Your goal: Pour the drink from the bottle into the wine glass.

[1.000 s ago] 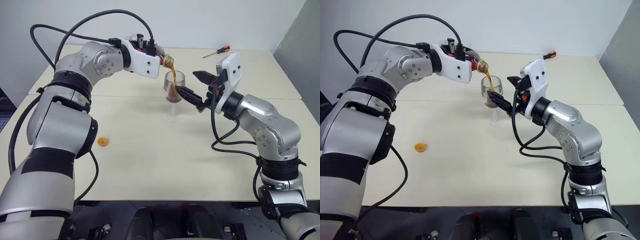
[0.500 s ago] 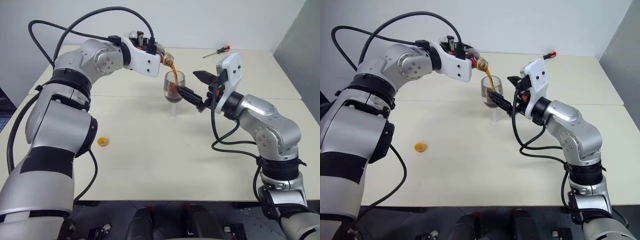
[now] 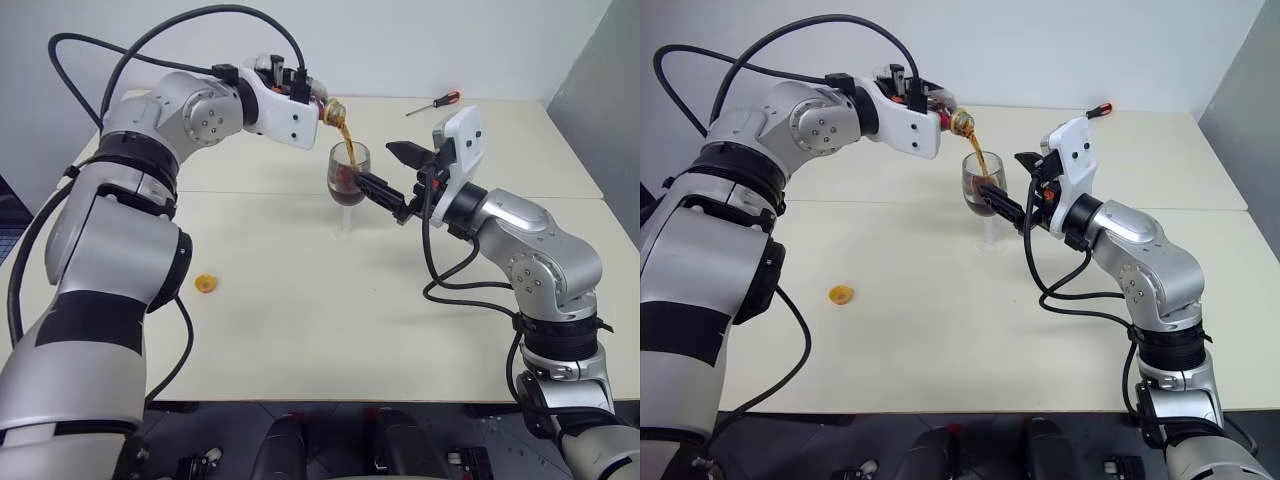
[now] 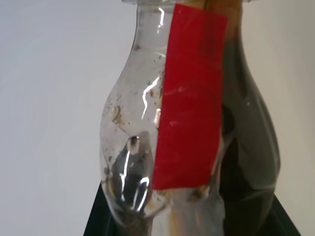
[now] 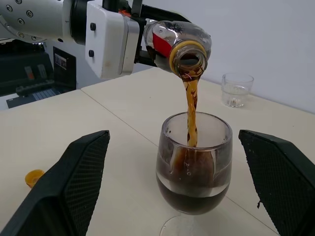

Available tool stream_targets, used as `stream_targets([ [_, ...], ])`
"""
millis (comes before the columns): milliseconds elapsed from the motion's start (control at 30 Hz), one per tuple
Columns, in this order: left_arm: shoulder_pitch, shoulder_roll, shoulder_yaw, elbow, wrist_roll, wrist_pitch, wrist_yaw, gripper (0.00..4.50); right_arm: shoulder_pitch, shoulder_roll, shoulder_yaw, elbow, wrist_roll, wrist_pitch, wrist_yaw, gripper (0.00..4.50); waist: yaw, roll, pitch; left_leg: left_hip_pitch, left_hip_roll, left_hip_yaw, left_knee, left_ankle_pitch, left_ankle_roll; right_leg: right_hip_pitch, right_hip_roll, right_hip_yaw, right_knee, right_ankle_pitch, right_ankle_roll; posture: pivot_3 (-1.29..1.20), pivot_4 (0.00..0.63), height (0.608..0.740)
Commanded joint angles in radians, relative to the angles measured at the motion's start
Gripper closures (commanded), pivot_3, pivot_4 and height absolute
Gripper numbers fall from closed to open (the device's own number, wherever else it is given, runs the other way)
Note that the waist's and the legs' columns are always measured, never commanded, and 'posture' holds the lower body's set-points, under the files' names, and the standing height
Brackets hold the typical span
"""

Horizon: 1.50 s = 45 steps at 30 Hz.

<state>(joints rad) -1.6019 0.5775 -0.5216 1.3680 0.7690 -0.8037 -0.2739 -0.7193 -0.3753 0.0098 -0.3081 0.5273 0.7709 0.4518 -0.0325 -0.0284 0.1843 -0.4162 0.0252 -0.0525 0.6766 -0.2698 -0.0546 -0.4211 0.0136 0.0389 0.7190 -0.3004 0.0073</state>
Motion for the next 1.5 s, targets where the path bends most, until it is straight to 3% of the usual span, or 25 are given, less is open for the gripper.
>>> stream_targets([
  [33,-0.047,0.02,0.003,-0.016,-0.001,-0.007,0.021,3.19,-0.005,-0.004,-0.028,-0.028,-0.002,-0.022,-0.003,0.0,0.0,0.0,0.0,0.0,0.0,0.0,0.0,0.0,0.0,0.0,0.0,0.0,0.0,0.0,0.0,0.0,0.15,0.74],
  [567,-0.045,0.014,0.004,-0.014,-0.006,-0.005,0.019,3.19,-0.009,-0.005,-0.033,-0.019,-0.004,-0.021,-0.011,0.0,0.0,0.0,0.0,0.0,0.0,0.0,0.0,0.0,0.0,0.0,0.0,0.0,0.0,0.0,0.0,0.0,0.15,0.74],
  [1500,0.051,-0.043,0.216,-0.024,-0.268,0.084,-0.224,3.19,-0.01,-0.005,-0.047,0.0,-0.013,-0.024,-0.021,0.0,0.0,0.0,0.0,0.0,0.0,0.0,0.001,0.0,0.0,0.0,0.0,0.0,0.001,0.0,0.0,0.0,0.15,0.74],
])
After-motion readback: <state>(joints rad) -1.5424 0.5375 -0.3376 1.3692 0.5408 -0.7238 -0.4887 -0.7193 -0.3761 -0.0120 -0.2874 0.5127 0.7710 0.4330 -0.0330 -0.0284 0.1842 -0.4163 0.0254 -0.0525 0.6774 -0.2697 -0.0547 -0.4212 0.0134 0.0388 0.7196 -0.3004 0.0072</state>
